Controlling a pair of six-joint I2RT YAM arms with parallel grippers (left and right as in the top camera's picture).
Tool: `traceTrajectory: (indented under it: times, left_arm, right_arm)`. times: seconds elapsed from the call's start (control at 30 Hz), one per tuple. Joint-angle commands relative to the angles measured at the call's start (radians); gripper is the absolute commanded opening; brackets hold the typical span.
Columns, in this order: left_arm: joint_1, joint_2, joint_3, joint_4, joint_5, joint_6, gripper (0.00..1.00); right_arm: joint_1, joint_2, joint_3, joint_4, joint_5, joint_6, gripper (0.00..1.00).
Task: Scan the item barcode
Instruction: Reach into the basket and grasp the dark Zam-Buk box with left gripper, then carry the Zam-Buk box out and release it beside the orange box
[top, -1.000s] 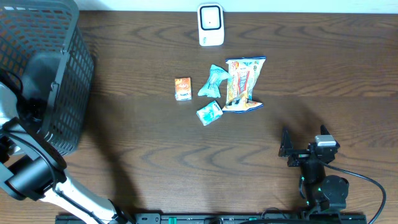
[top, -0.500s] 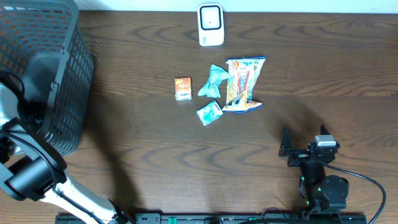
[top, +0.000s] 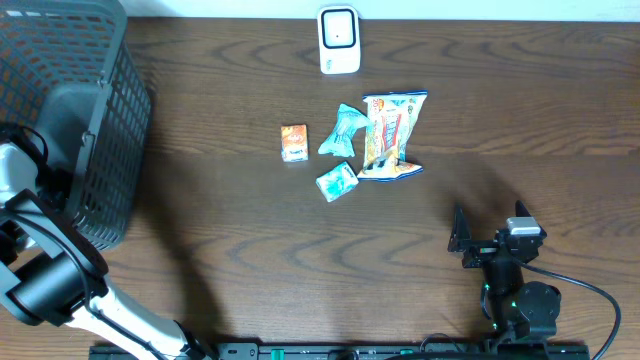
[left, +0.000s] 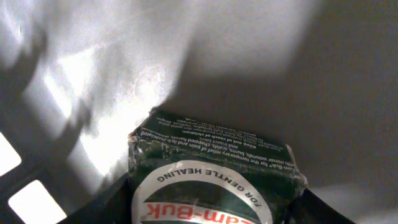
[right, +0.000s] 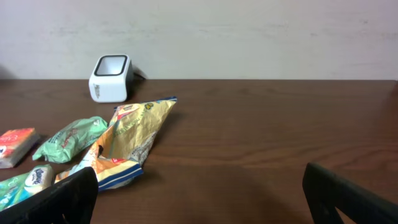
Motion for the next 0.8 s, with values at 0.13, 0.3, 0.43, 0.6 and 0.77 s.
traceTrajectory:
  times: [0.13, 0.3, 0.43, 0.6, 0.77]
  left_arm:
    - [0.004, 0.013, -0.01, 0.011, 0.077, -0.003, 0.43]
    - [0.004, -0.023, 0.056, -0.037, 0.077, -0.004, 0.42]
    - [0.004, -0.086, 0.132, -0.071, 0.082, -0.004, 0.42]
    - [0.004, -0.215, 0.217, -0.056, 0.243, -0.005, 0.43]
    - [0.001, -0.391, 0.245, 0.086, 0.542, -0.056, 0.42]
  right_arm:
    - [-0.005, 0.0, -0.001, -0.005, 0.003, 0.01, 0.99]
    - [-0.005, 0.0, -0.001, -0.005, 0.003, 0.01, 0.99]
    - [-0.005, 0.0, -0.001, -0.005, 0.003, 0.01, 0.99]
    - [-0.005, 0.0, -0.001, -0.005, 0.003, 0.01, 0.99]
    - [-0.005, 0.0, -0.001, -0.005, 0.003, 0.01, 0.99]
